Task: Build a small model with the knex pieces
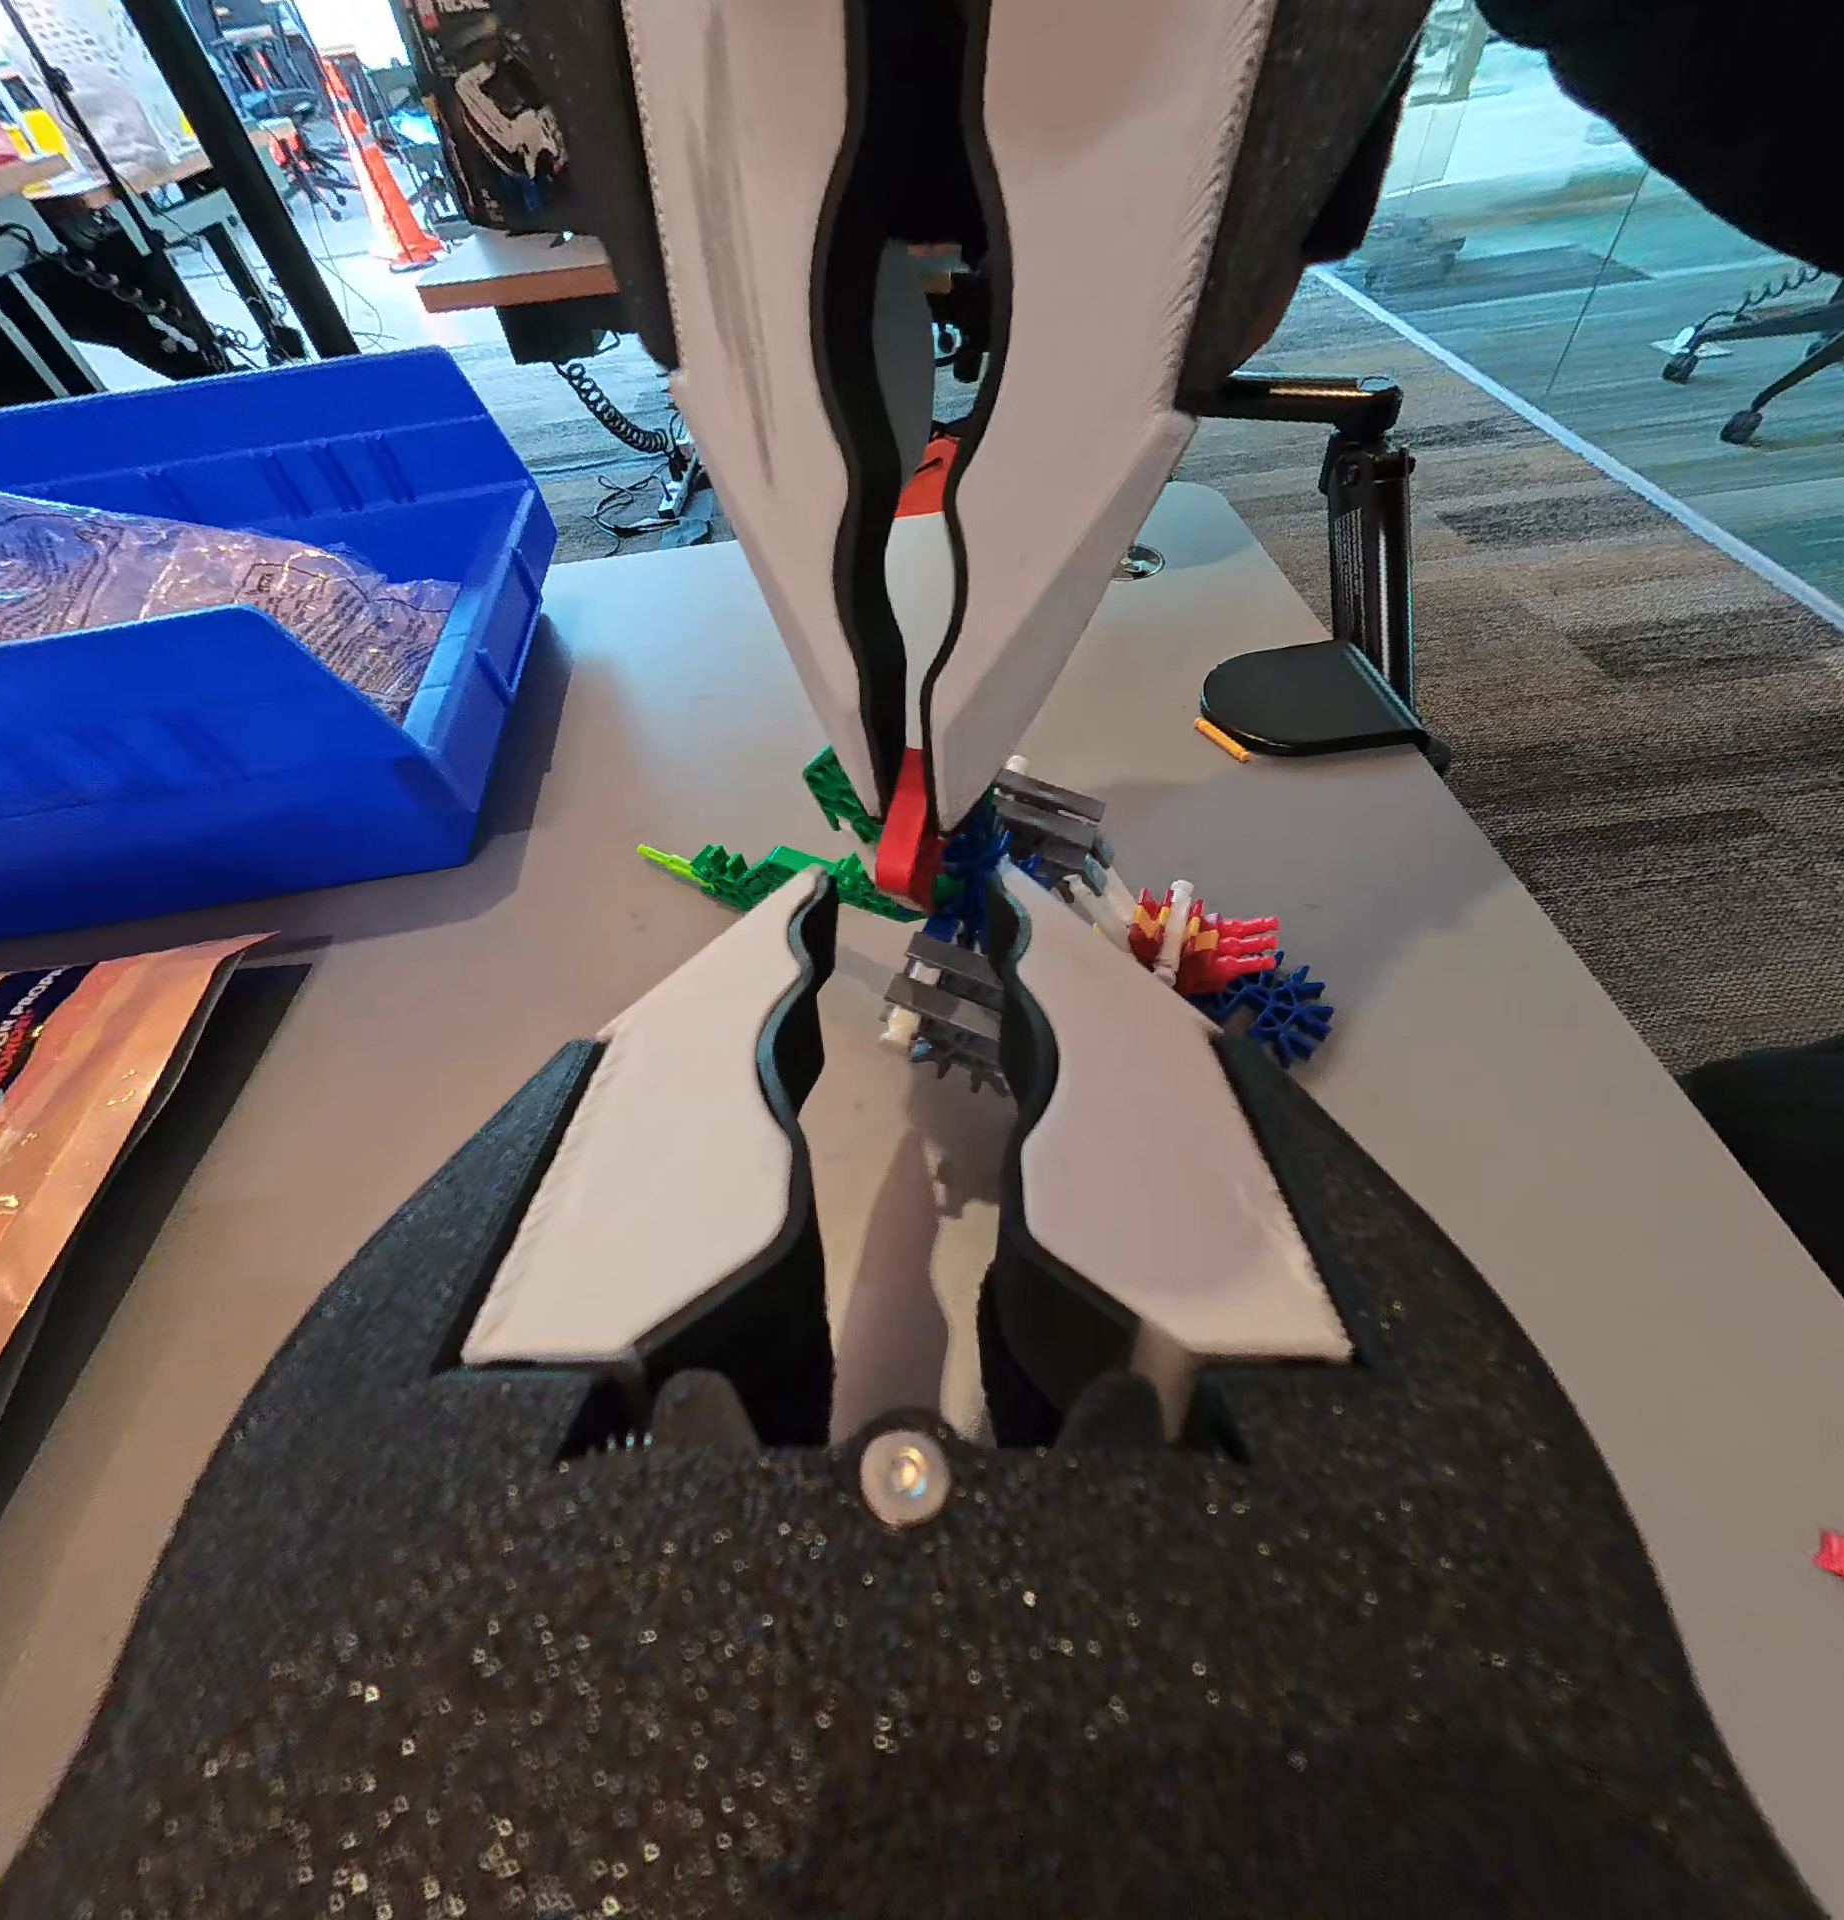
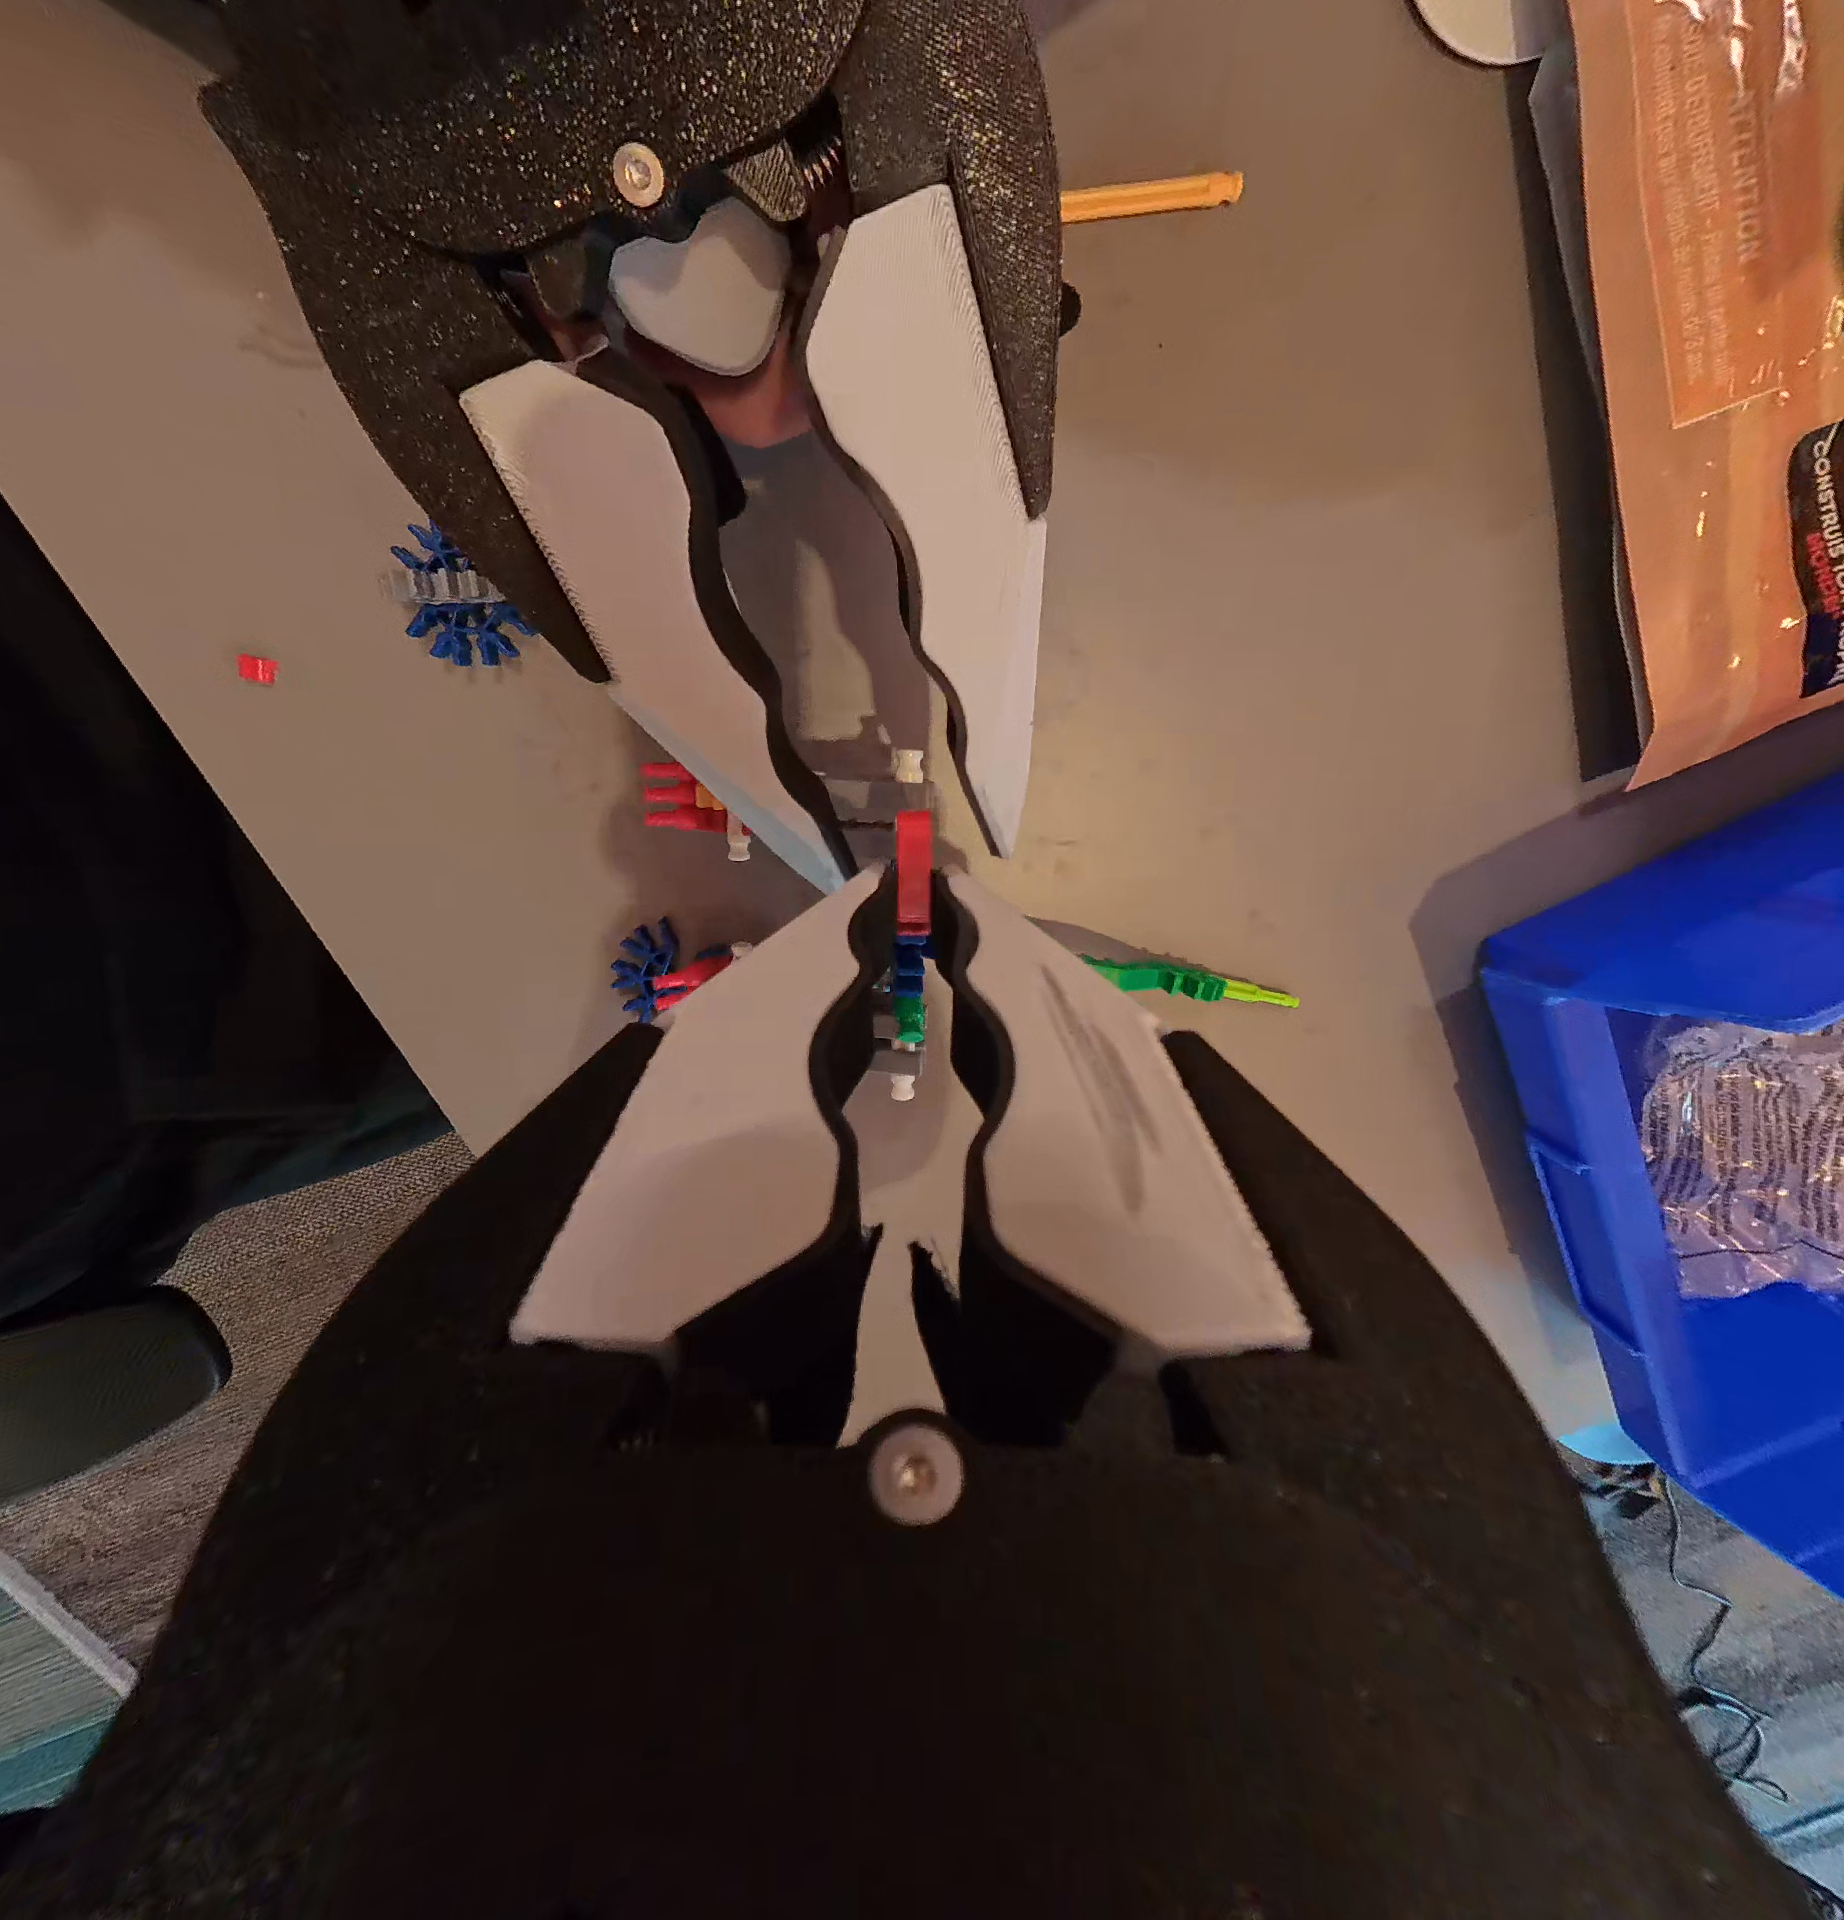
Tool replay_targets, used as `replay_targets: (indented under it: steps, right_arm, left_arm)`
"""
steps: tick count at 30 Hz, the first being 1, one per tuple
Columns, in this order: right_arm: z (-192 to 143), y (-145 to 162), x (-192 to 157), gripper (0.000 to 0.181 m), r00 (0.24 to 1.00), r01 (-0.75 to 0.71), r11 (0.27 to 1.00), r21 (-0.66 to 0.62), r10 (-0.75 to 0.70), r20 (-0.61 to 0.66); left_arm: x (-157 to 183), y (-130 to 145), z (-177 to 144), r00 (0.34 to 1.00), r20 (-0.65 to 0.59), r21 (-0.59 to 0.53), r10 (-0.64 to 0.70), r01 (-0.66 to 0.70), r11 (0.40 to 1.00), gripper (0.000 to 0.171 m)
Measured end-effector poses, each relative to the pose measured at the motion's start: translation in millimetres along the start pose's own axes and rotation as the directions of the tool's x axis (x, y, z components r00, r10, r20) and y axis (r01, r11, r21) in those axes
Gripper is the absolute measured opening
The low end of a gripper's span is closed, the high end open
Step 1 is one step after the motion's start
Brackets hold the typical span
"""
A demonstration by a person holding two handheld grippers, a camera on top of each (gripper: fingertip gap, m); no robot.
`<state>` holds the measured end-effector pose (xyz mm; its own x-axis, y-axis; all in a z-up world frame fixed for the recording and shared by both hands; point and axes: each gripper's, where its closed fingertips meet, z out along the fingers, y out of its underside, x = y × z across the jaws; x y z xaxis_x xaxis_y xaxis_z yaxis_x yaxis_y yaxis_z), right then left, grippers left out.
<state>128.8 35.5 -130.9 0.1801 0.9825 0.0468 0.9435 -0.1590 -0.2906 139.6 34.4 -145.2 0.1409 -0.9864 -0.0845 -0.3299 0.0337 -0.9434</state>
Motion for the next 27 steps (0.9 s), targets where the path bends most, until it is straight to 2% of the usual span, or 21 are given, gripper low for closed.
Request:
replay_targets:
  steps: [17,27]
  right_arm:
    - [0.2,9.9,-4.4,0.006,0.999,-0.003,1.000,-0.027,0.004,0.039]
    - [1.5,11.7,-2.4,0.006,0.999,-0.003,0.999,-0.044,0.005,0.040]
  left_arm:
    - [9.5,3.8,11.9,0.997,-0.072,-0.020,0.008,-0.009,1.000,0.026]
    - [8.8,1.7,13.6,0.995,-0.096,0.003,-0.033,0.033,0.999,0.011]
